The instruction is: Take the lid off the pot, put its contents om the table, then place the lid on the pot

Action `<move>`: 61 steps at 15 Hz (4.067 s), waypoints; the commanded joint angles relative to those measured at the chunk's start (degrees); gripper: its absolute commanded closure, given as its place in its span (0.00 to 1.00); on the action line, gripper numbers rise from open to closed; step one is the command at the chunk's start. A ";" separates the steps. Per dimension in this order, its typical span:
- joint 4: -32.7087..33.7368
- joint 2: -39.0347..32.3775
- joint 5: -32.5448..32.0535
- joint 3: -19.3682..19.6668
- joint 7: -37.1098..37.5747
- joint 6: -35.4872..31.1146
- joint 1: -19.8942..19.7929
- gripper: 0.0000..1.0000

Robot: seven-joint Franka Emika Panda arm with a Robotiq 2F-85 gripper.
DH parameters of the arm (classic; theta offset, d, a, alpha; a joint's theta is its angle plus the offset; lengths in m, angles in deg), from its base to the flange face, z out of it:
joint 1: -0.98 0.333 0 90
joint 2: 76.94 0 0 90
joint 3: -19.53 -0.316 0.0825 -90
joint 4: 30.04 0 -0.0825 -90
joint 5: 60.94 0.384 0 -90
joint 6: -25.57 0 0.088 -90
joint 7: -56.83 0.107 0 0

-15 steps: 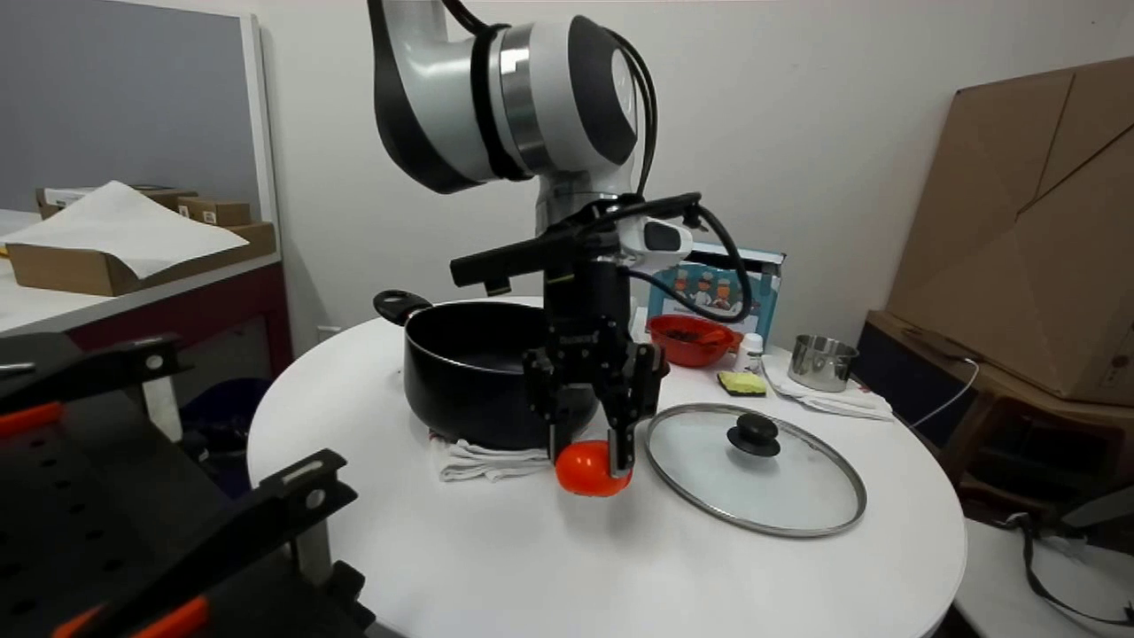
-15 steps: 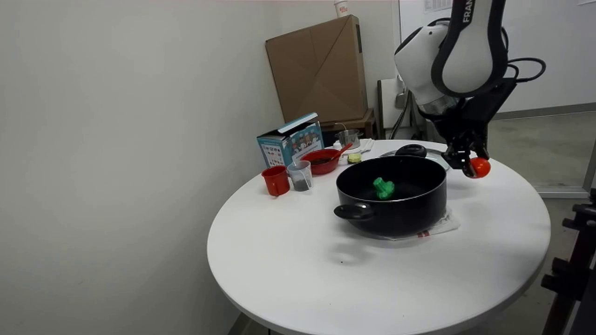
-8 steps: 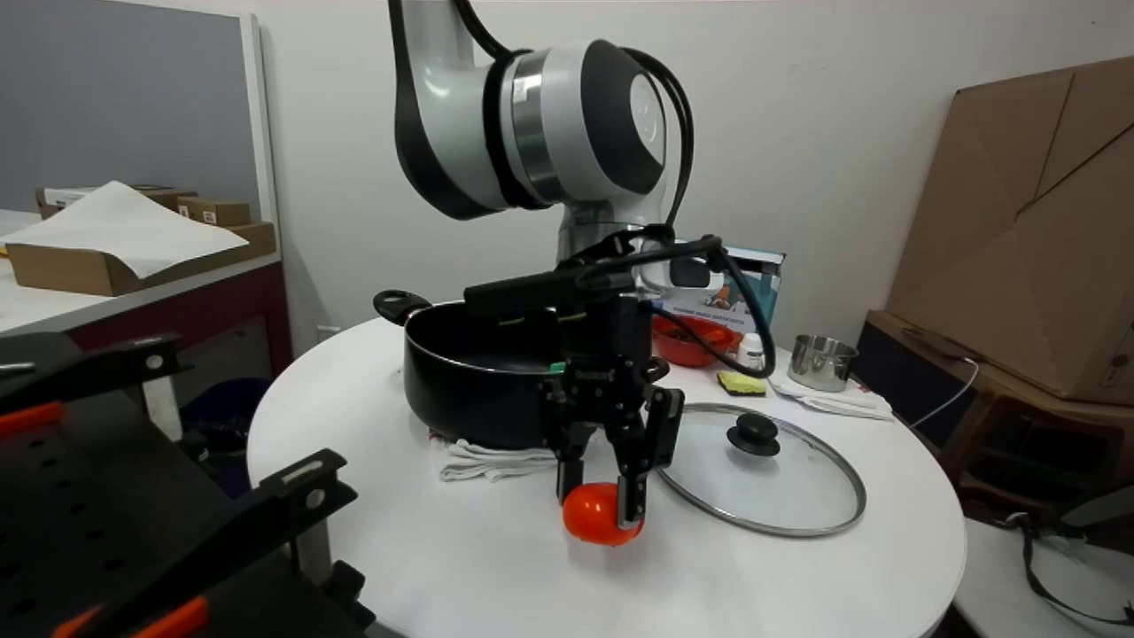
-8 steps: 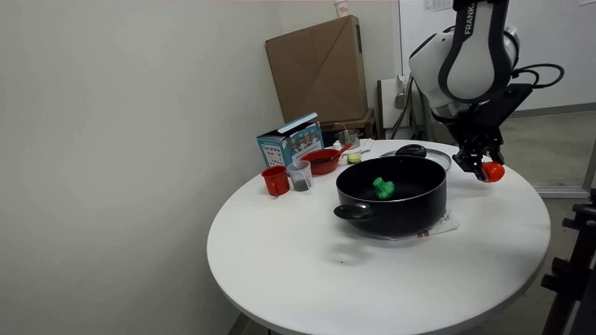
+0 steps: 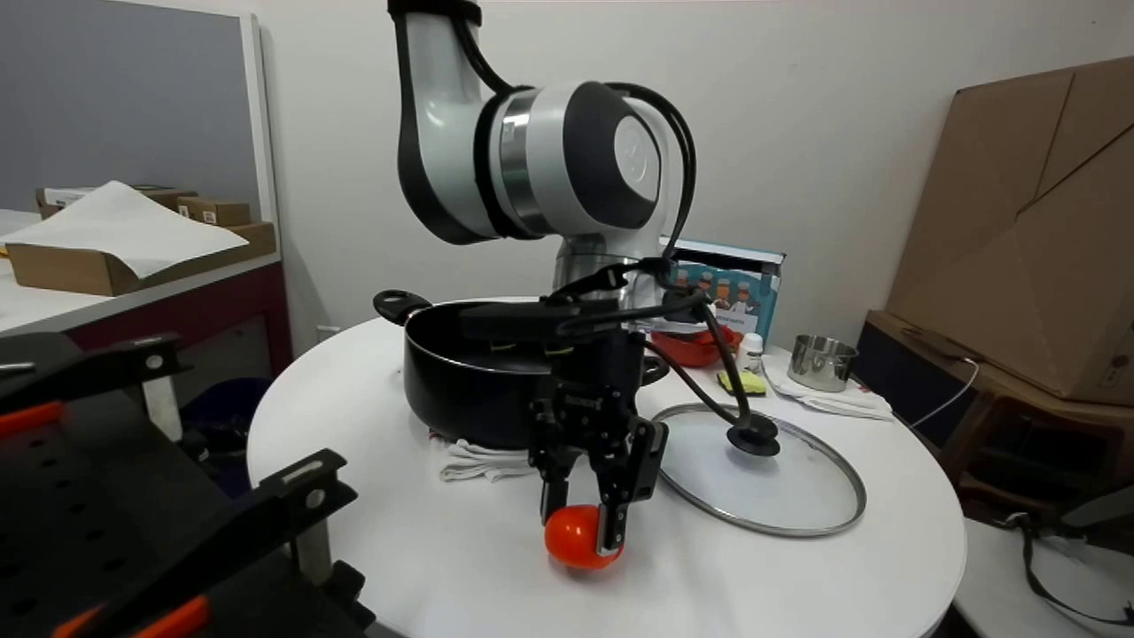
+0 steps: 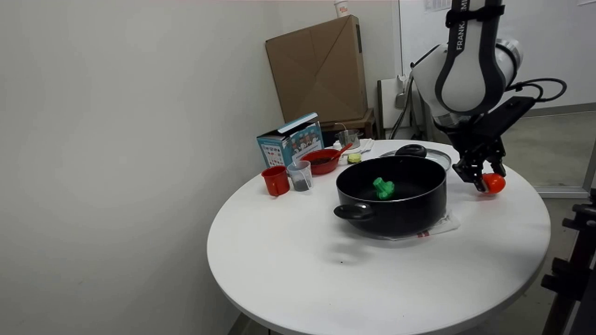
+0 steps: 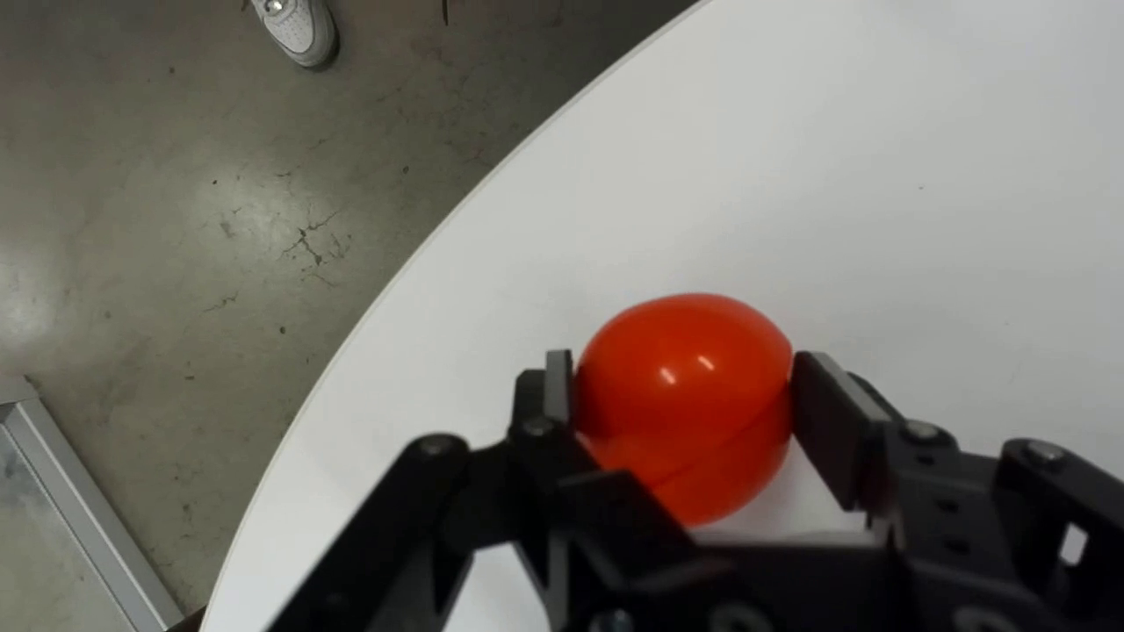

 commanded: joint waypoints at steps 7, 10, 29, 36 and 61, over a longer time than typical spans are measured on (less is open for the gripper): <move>2.00 0.35 3.68 -0.67 -3.95 -0.22 -1.05 0.00; 0.77 3.98 4.12 -1.62 -5.23 0.17 -1.50 0.00; 10.13 18.23 10.54 -14.29 2.71 11.70 4.87 0.00; 15.09 10.13 12.00 -11.47 9.53 11.20 5.15 0.00; 20.70 1.08 12.82 -9.31 6.97 9.62 7.86 0.00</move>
